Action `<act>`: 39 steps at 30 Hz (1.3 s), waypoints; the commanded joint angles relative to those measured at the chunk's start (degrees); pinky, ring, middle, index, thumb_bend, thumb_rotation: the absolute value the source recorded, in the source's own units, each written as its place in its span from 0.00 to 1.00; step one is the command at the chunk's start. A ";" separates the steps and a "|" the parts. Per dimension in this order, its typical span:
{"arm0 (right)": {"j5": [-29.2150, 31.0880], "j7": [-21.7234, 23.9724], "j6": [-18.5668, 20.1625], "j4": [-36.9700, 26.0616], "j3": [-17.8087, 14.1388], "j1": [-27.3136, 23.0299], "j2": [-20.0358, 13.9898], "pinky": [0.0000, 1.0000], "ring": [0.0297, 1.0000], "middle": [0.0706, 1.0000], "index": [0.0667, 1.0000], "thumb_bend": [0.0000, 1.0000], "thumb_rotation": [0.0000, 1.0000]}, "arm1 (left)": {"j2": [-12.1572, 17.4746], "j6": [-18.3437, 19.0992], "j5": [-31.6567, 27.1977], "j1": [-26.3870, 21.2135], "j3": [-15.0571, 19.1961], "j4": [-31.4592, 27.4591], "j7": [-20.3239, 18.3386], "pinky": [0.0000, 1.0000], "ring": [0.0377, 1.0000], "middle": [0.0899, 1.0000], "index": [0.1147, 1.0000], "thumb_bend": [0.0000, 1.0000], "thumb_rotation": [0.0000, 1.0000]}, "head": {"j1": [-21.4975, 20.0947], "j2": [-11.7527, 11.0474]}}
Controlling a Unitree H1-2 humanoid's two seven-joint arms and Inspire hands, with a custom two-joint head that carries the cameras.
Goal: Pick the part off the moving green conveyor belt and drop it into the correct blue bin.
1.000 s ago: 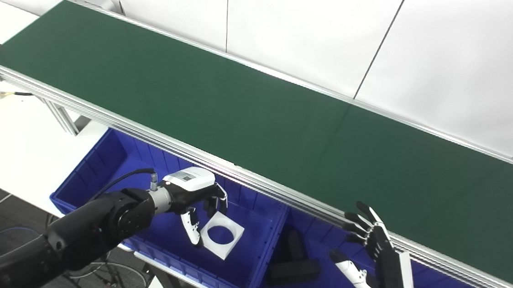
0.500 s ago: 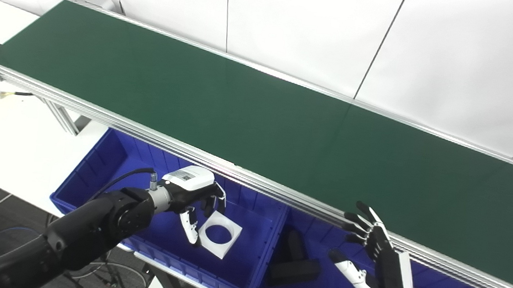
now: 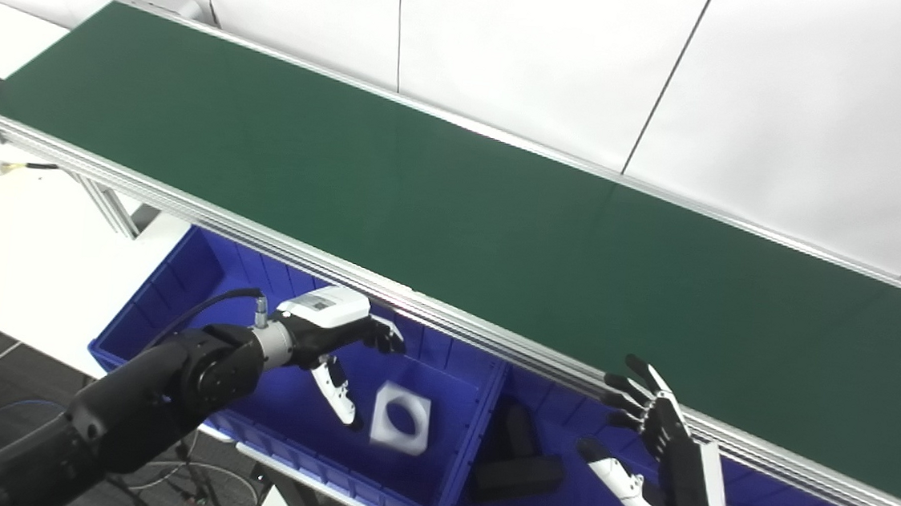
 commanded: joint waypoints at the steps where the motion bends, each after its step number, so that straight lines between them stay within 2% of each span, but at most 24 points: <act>1: 0.28 -0.06 -0.96 -1.21 -0.04 -0.76 0.13 0.65 0.71 0.76 0.86 0.73 0.54 | 0.97 -0.27 -0.50 -0.31 0.60 -2.02 0.40 0.81 0.77 0.76 0.79 0.94 0.31 | -0.04 0.02; 10: 0.22 -0.23 -1.08 -0.95 0.07 -0.63 0.41 0.65 0.71 0.76 0.87 0.73 0.53 | 0.96 0.58 -1.76 0.21 1.32 -3.08 -0.29 0.82 0.79 0.78 0.81 0.98 0.33 | -0.49 -0.54; 14: -0.03 -0.35 -1.13 -0.81 0.14 -0.47 0.66 0.66 0.72 0.76 0.86 0.73 0.52 | 0.55 0.50 -4.88 1.31 2.98 -4.98 -0.47 0.82 0.78 0.77 0.81 0.99 0.33 | -1.17 -1.14; 17: -0.41 -0.56 -1.31 -0.36 0.17 -0.42 0.90 0.66 0.72 0.76 0.86 0.73 0.51 | -0.78 0.63 -10.69 2.59 5.27 -7.52 -0.82 0.81 0.76 0.75 0.80 1.00 0.33 | -2.30 -2.32; 20: -0.86 -0.90 -1.46 0.22 0.28 -0.41 1.26 0.67 0.72 0.76 0.86 0.73 0.50 | -3.04 2.25 -18.98 3.69 7.86 -11.06 -2.30 0.76 0.74 0.74 0.80 1.00 0.33 | -2.96 -3.26; 22: -1.16 -1.09 -1.78 0.83 0.45 -0.44 1.46 0.67 0.72 0.76 0.86 0.73 0.50 | -4.31 1.96 -24.67 4.22 9.13 -12.52 -3.01 0.72 0.74 0.74 0.79 1.00 0.33 | -3.50 -3.95; 24: -1.38 -1.27 -2.08 1.31 0.62 -0.45 1.60 0.68 0.73 0.76 0.86 0.73 0.50 | -5.66 1.59 -28.72 4.62 9.75 -13.57 -3.18 0.73 0.74 0.74 0.79 1.00 0.40 | -3.93 -4.51; 28: -1.71 -1.44 -2.79 2.40 0.90 -0.50 1.89 0.68 0.73 0.77 0.87 0.72 0.50 | -8.72 0.11 -34.12 5.31 10.25 -14.59 -2.22 0.73 0.76 0.78 0.79 1.00 0.41 | -5.32 -6.27; 32: -2.17 -1.83 -3.44 3.56 1.20 -0.45 2.43 0.68 0.73 0.77 0.87 0.73 0.52 | -11.58 -0.58 -34.02 5.82 9.81 -15.00 0.09 0.75 0.79 0.82 0.80 1.00 0.39 | -6.54 -7.68; 34: -1.85 -1.74 -3.74 4.04 1.34 -0.33 2.65 0.69 0.74 0.77 0.87 0.73 0.51 | -12.78 -2.29 -34.24 6.18 10.01 -13.87 1.37 0.76 0.79 0.82 0.80 1.00 0.39 | -7.12 -8.53; 39: -2.16 -2.26 -5.27 5.56 1.49 -0.04 3.35 0.69 0.74 0.77 0.86 0.74 0.50 | -16.64 -9.82 -39.84 7.92 12.36 -9.14 4.17 0.77 0.83 0.87 0.84 1.00 0.36 | -9.16 -10.65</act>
